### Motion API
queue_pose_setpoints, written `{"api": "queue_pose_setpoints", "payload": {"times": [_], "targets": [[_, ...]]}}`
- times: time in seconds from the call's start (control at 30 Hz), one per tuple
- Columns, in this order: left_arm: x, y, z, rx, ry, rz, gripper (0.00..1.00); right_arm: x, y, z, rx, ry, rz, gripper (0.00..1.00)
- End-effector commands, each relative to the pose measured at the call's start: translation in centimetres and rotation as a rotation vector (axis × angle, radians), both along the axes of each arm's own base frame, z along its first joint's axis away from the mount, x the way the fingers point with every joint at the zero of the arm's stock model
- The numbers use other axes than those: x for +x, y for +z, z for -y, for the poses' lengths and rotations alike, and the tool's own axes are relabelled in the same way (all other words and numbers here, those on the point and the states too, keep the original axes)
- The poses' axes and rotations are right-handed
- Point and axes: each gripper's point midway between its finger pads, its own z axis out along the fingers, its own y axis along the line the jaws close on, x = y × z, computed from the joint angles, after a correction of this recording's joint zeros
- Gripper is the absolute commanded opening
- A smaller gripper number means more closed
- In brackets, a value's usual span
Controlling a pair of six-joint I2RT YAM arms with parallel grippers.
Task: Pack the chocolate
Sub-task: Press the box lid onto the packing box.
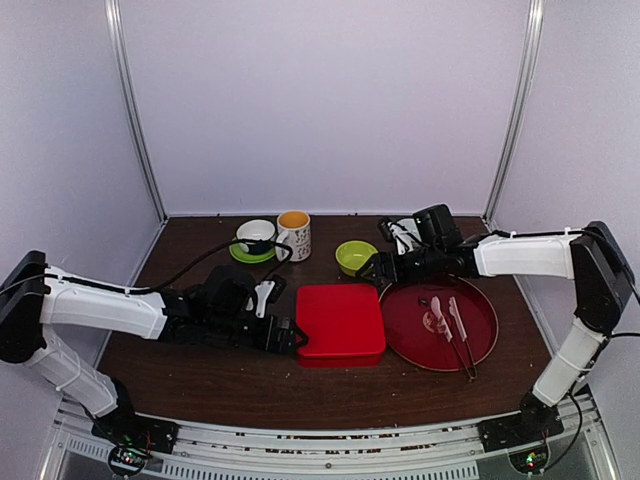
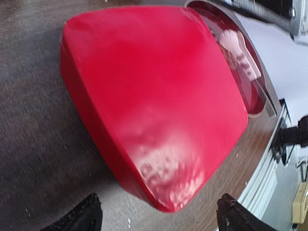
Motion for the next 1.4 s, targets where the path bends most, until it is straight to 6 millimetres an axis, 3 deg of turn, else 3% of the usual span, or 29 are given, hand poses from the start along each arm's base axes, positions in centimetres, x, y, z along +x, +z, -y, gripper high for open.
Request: {"api": "queue_pose_setpoints", "payload": {"times": [0.0,0.13,0.63,1.13,1.37], "targets": [[3.0,2.1,1.1,-0.106,0.031,0.020,0.82,0.9,-0.9,-0.2,-0.038,0.006,-0.001,0.94],[3.7,1.8,1.4,-0.139,0.024,-0.001,0.78,1.3,-1.6,-0.9,-0.021,0.018,-0.029,0.88],[4.8,1.4,1.8,-0.179,0.021,-0.006,0.74,2.4,-4.0,-2.6,0.013,0.032,-0.047,0.89],[4.4,1.7,1.1,-0.158,0.020,-0.003,0.75,0.4,-4.1,-4.7,0.063,0.149,-0.036,0.88],[3.7,4.2,0.3,-0.140,0.012,0.010,0.77,-1.0,-3.7,-4.1,0.081,0.155,-0.020,0.86]]}}
